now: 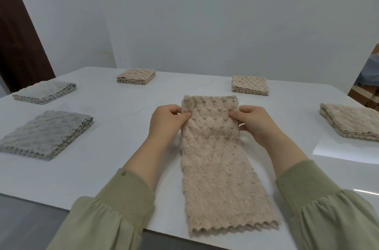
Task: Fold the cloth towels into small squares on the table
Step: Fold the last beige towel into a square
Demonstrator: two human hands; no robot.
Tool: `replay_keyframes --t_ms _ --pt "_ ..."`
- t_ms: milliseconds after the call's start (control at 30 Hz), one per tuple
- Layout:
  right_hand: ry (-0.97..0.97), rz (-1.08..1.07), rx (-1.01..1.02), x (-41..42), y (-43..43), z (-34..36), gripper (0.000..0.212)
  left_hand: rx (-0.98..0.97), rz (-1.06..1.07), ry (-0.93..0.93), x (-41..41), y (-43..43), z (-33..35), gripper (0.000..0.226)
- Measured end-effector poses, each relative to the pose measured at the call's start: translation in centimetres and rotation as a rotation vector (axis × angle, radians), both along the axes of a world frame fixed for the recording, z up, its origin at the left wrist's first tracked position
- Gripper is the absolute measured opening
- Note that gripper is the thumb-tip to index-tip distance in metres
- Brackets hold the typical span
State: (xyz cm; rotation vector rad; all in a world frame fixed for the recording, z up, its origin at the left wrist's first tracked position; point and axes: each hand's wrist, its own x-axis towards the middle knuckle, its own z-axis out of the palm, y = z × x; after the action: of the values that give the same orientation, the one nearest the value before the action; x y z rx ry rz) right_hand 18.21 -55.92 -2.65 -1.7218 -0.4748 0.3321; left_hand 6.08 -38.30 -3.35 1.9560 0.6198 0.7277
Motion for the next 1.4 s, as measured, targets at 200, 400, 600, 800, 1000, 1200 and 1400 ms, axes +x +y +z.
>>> replay_keyframes --t_ms 200,400,600,800,1000,1200,1400 --pt "-0.146 -0.011 -0.119 -0.5 -0.6 1.2 0.031 -0.01 0.0 -0.026 0.2 -0.1 -0.1 0.017" --pt "-0.111 -0.061 0.139 -0.9 -0.1 1.6 0.017 -0.142 -0.05 -0.224 0.2 -0.4 0.1 0.018" --pt "-0.126 -0.074 0.262 -1.4 1.0 0.9 0.031 -0.464 -0.131 -0.363 0.7 -0.6 0.4 0.027" --pt "0.204 -0.049 0.285 -1.6 0.7 -0.2 0.013 -0.798 -0.139 -0.186 -0.2 -0.3 -0.5 0.012" --pt "0.213 0.085 0.146 -2.5 -0.8 0.2 0.017 -0.775 -0.225 -0.066 -2.3 0.2 -0.1 0.014" --pt "0.229 0.145 -0.072 -3.9 -2.5 0.5 0.023 -0.539 -0.356 0.07 -4.3 0.6 -0.7 0.031" --pt "0.161 0.119 -0.156 -4.4 -3.3 0.5 0.019 -0.291 -0.43 0.105 -5.4 0.2 -1.2 0.036"
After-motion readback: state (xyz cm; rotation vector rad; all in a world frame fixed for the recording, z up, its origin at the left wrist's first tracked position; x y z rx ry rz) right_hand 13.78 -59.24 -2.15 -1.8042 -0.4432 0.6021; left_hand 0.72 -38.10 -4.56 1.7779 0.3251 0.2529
